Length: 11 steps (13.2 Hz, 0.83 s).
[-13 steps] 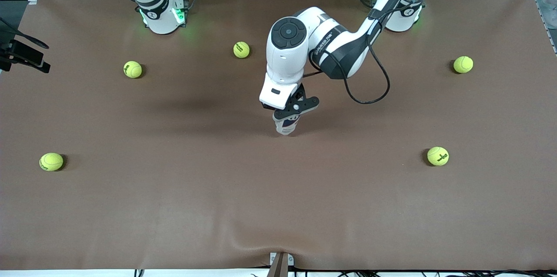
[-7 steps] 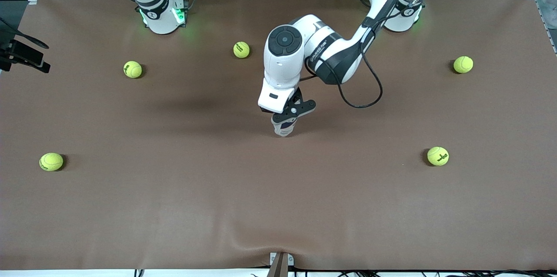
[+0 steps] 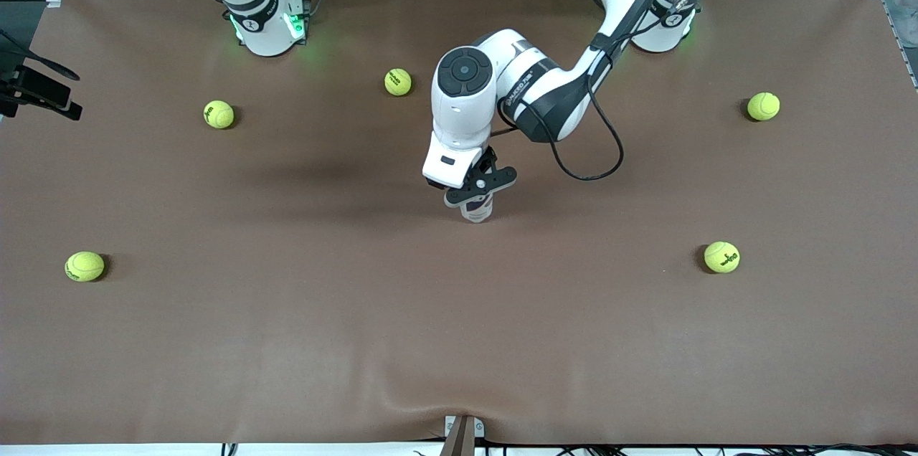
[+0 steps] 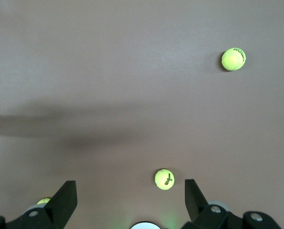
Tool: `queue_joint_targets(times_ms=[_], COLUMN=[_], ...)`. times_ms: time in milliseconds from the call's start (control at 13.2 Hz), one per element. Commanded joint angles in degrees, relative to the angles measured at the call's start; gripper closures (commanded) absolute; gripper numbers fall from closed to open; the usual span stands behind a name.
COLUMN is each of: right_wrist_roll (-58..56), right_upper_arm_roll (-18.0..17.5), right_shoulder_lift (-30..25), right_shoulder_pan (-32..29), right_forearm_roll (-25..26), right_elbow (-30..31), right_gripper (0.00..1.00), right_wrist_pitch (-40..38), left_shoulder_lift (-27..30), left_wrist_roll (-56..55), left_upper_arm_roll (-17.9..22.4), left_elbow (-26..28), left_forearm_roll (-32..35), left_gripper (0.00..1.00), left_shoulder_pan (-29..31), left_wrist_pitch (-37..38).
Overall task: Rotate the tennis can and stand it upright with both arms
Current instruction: 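Lower the upright can onto the table with the left gripper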
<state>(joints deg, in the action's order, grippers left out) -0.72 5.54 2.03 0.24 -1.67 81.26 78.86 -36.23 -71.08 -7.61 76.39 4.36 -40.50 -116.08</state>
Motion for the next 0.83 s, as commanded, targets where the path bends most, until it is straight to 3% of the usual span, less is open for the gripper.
queue_joint_targets(times_ms=[0,76,227,606,757], right_wrist_roll=[-0.5,-0.5,-0.5,-0.4,-0.4], right_upper_arm_roll=[-0.6,-0.6,-0.6,-0.6,-0.6], right_shoulder_lift=[0.2,0.2,0.2,0.2,0.2], right_shoulder_pan=[-1.2,-1.1,-1.1,-1.3,-1.2], right_forearm_roll=[-0.3,-0.4,-0.4,-0.3,-0.3], right_elbow=[-0.7,-0.7,-0.7,-0.7,-0.7], right_gripper=[0.00,0.00,0.00,0.00,0.00], right_wrist_pitch=[-0.4,-0.5,-0.4,-0.4,-0.4], left_shoulder_lift=[0.3,0.5,1.9,5.5,7.6], left_wrist_roll=[-2.7,-3.2,-3.4,-2.8,-1.7], left_upper_arm_roll=[0.6,0.5,0.5,0.1,0.0], left_elbow=[-0.4,-0.5,-0.5,-0.6,-0.6], left_forearm_roll=[1.6,1.5,1.5,1.2,1.0], left_gripper=[0.28,0.25,0.00,0.00,0.00], left_shoulder_pan=[-0.7,-0.6,-0.5,0.2,3.0], left_wrist_pitch=[-0.5,-0.5,-0.5,0.6,1.3])
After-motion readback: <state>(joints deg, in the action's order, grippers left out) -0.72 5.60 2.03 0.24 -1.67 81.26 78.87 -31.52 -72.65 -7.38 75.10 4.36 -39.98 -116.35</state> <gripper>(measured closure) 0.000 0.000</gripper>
